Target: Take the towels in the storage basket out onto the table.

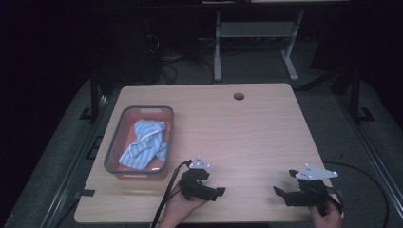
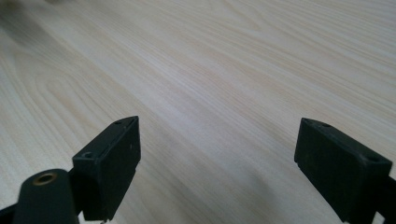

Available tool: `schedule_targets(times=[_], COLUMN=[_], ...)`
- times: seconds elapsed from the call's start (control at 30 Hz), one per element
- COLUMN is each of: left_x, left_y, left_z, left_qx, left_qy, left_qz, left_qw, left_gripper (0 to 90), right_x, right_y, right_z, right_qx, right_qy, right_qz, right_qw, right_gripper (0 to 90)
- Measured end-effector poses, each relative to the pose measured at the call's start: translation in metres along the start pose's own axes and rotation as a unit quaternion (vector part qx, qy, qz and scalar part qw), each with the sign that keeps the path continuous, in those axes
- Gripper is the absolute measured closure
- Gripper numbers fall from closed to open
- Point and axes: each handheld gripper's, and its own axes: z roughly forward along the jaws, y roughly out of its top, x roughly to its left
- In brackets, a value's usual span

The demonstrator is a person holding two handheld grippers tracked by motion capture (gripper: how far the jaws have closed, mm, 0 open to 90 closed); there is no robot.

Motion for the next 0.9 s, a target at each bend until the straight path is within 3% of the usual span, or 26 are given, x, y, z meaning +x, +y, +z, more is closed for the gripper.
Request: schedule_targets(times=[0.2, 0.53, 0.63, 0.7, 0.9], left_x=[-0.0005, -0.0013, -0.0027, -0.0031, -0.0028], left_y=[-0.0009, -0.0001, 0.0001, 0.0002, 0.0016], left_z=[0.0016, 0.0002, 0.0001, -0.0007, -0.0015], left_qx=[-0.004, 0.001, -0.005, -0.003, -0.011], left_qy=[-0.006, -0.007, -0.007, -0.001, -0.009], left_qz=[-0.009, 0.008, 0.003, 0.010, 0.003], left_qw=[0.9999, 0.9999, 1.0000, 0.9999, 0.9999], left_gripper=[16.7, 16.7, 16.8, 16.8, 17.0], right_x=[0.0024, 0.0014, 0.0011, 0.0008, -0.0001], right_y=[0.0012, 0.0005, 0.0007, 0.0011, 0.0007], right_z=[0.0004, -0.0020, -0.0017, -0.0015, -0.0033], right_qx=[0.002, 0.001, 0.001, 0.001, -0.004], right_qy=[0.000, -0.010, -0.010, -0.010, -0.011], right_qz=[-0.006, -0.002, -0.002, -0.002, 0.001], right_qw=[1.0000, 0.9999, 1.0000, 0.9999, 0.9999], right_gripper=[13.8, 13.9, 13.9, 13.9, 13.9])
